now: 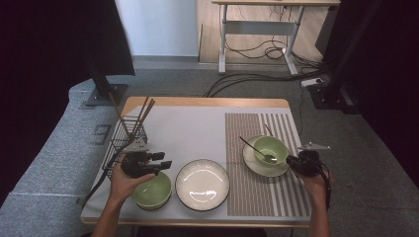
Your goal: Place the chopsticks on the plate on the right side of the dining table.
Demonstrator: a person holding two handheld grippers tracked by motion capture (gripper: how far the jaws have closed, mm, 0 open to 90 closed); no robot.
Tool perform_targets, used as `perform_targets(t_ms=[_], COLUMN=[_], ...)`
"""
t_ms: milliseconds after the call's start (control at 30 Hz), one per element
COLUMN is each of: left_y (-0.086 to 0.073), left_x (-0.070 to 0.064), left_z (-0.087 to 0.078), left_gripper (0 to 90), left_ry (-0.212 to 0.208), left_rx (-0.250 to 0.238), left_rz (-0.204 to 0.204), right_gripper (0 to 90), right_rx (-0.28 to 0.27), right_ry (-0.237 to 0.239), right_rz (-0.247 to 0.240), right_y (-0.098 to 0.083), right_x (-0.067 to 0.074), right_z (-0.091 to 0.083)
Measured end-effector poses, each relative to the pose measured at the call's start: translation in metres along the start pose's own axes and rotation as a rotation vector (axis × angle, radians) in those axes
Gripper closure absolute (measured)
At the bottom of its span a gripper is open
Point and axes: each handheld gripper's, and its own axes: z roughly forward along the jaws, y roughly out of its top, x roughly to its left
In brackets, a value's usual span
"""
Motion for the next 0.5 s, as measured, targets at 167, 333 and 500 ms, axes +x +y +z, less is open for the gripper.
perform_targets(t_ms=[167,333,500], left_y=[0.0,0.0,0.001], left_x=[0.0,0.0,0.001], left_z=[-0.001,-0.004,-0.008], left_gripper=[50.7,50.7,50.6], left_ry=[0.002,0.004,0.007], left_rx=[-0.002,-0.009,-0.02], left_rz=[0.001,0.001,-0.001], right_gripper=[75.4,72.5,68.5], right_rx=[-0.028,-0.053,-0.071], right_ry=[0.011,-0.002,-0.04], right_rz=[0.016,0.022,0.009], right_y=[0.0,0.002,0.008], right_x=[-0.003,-0.005,0.0], right_z=[-0.007,-0.018,-0.03])
